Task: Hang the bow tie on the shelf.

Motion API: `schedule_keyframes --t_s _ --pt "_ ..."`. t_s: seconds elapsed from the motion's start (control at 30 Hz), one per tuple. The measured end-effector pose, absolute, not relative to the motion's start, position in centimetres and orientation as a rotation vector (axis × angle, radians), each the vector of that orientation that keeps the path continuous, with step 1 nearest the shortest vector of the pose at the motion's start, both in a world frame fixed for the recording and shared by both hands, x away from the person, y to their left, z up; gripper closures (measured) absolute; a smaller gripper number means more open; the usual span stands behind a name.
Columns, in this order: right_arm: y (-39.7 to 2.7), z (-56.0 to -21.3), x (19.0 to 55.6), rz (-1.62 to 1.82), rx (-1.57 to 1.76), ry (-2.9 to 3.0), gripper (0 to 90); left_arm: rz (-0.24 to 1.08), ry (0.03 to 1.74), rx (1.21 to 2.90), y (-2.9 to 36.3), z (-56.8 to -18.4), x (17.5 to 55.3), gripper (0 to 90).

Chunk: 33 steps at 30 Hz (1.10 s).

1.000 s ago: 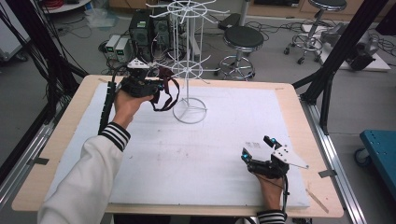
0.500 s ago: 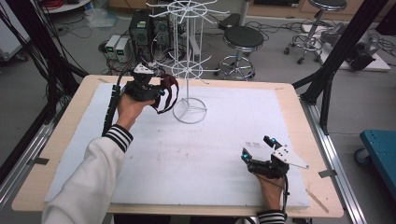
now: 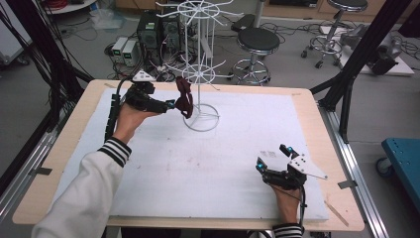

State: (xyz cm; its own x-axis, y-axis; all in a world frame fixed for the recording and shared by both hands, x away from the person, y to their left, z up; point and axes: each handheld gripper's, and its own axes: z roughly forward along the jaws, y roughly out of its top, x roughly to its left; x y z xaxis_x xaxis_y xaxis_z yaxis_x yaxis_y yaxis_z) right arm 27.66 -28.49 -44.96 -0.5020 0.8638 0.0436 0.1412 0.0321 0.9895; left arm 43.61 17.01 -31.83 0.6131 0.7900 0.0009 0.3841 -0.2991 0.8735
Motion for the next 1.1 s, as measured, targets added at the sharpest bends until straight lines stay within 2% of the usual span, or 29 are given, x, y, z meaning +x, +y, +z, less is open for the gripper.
schedule_keyframes --t_s 0.07,0.4,0.67,0.9,1.1 --pt "-28.5 -45.0 27.7 1.521 1.023 1.705 2.4 0.526 0.883 1.883 17.9 -31.9 43.1 1.7" --pt "-28.5 -45.0 27.7 1.518 1.021 1.701 2.4 0.569 0.787 1.794 21.2 -31.9 40.3 1.7" --pt "-28.4 -45.0 27.6 1.513 1.02 1.704 2.4 0.603 0.699 1.737 23.3 -33.0 36.5 1.7" --pt "-28.2 -45.0 27.5 1.496 1.012 1.712 2.4 0.674 0.627 1.664 25.6 -35.9 32.0 1.7" --pt "-28.2 -45.0 27.5 1.496 1.004 1.712 2.4 0.676 0.623 1.61 27.4 -39.5 29.9 1.7"
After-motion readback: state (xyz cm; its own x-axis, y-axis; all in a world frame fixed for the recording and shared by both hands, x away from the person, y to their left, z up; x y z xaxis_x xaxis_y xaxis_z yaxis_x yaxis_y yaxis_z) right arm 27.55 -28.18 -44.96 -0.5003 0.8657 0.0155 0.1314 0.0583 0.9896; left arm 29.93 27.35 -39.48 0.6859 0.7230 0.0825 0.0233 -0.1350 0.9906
